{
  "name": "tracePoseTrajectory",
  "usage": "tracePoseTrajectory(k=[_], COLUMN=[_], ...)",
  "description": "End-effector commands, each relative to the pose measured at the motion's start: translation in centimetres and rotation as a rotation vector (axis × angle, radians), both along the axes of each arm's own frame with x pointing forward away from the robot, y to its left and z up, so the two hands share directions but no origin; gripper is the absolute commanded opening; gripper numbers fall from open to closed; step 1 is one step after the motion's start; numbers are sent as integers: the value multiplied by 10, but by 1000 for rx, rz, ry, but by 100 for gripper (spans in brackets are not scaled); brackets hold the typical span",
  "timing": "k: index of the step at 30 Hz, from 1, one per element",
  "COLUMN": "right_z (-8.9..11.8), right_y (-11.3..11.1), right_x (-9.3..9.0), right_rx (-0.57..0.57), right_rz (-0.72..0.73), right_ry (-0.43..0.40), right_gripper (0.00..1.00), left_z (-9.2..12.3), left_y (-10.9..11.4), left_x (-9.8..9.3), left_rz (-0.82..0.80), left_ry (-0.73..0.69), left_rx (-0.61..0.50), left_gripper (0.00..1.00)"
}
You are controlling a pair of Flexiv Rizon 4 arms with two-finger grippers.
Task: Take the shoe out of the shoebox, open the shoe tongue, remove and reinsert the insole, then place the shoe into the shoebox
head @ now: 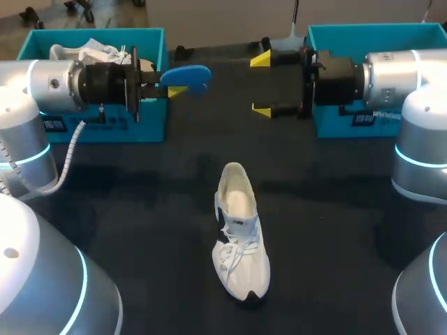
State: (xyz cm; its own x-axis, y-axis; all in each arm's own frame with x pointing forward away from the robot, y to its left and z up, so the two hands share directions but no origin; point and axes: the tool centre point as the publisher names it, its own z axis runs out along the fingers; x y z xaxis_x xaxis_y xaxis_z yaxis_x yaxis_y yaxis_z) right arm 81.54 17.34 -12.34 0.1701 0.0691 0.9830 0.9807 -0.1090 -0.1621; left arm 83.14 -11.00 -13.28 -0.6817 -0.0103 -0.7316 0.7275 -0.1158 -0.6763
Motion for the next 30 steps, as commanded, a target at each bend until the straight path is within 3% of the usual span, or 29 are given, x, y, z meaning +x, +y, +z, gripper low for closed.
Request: tracePoseTrajectory(k=[1,5,12,15,16,27,30], right_z=[0,0,0,0,0,0,0], right_y=[2,2,2,2,2,2,2], right_x=[0,0,0,0,0,0,0], right_rx=[0,0,0,0,0,0,0], right_rz=[-2,-2,-2,-2,-2,-2,-2], right_ry=[0,0,0,0,0,0,0], right_gripper=[100,100,100,100,100,100,100], left_z=[-2,-2,-2,6,8,8,0], left_y=[-1,-1,-9,-6,-1,-1,-12], left_x=[-8,-8,-11,-18,-19,-19,-9], left_rz=[53,53,26,142,146,146,122], left_ry=[-138,-138,-450,-794,-849,-849,-821], left_rx=[-37,-37,24,119,117,117,132], left_gripper=[0,0,0,0,0,0,0])
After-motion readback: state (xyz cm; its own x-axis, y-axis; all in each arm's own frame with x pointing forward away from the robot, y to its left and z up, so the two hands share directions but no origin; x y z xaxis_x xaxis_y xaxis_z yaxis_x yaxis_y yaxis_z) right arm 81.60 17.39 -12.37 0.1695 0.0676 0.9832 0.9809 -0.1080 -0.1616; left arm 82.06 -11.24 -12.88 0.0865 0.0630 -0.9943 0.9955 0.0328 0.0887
